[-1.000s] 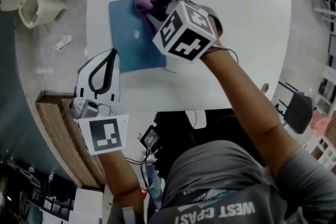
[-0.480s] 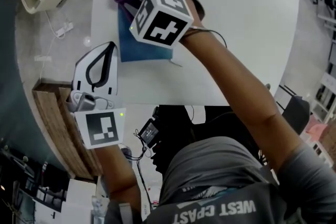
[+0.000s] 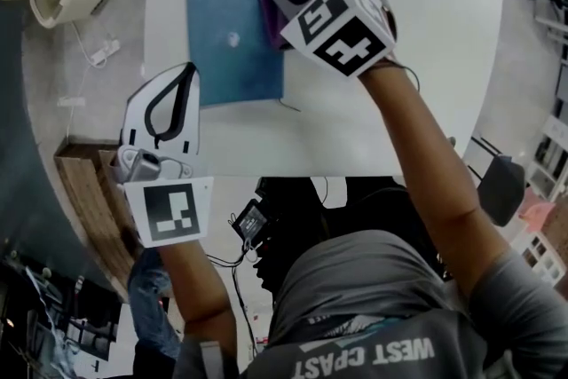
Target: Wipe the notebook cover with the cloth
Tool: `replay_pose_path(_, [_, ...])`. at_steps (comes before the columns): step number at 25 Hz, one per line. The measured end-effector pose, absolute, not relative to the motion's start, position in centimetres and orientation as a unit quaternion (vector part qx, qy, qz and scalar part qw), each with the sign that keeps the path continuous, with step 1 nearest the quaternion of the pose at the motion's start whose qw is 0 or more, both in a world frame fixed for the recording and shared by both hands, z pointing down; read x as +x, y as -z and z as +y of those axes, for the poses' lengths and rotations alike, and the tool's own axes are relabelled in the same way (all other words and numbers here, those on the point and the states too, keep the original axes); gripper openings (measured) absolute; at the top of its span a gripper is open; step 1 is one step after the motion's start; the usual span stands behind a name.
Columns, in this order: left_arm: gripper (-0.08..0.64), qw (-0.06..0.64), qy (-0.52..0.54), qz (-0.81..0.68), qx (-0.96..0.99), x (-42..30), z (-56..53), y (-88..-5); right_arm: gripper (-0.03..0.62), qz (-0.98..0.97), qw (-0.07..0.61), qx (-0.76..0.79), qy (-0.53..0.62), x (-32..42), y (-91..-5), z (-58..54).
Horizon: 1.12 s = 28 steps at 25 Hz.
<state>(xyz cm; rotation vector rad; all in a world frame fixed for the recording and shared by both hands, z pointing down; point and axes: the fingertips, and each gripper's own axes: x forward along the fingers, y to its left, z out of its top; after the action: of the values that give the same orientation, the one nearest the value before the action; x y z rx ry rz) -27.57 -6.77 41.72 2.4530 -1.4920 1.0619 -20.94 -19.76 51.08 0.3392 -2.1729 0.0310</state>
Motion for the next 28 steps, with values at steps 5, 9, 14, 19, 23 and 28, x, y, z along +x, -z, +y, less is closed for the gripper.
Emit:
replay_pose_path(5, [0.000,0.033,-0.343,-0.484,0.804,-26.9,-6.7,-41.4,0.106,-0.882,0.456,0.114,-0.007,-22.5,-50.9,-18.0])
replay_pose_path(9, [0.000,0.034,-0.346,-0.487,0.801,-26.7,-6.0,-41.4,0.106,-0.892,0.448,0.054,0.016,-25.7,-50.9,-13.3])
replay_pose_path(14, [0.000,0.032,-0.347,-0.489,0.800,-25.9,-5.4,-41.1,0.106,-0.899,0.438,0.023,0.011,-26.5,-51.1,-9.9])
replay_pose_path(19, [0.000,0.028,-0.349,-0.493,0.796,-25.3,-4.6,-40.5,0.106,-0.898,0.438,0.043,-0.001,-23.1,-51.1,-9.8])
replay_pose_path(23, [0.000,0.022,-0.353,-0.496,0.793,-25.2,-4.1,-39.8,0.106,-0.891,0.449,0.074,-0.005,-19.7,-51.2,-10.5])
replay_pose_path(28, [0.000,0.010,-0.355,-0.504,0.787,-24.6,-3.4,-38.0,0.114,-0.870,0.476,0.130,-0.012,-13.0,-51.9,-12.3])
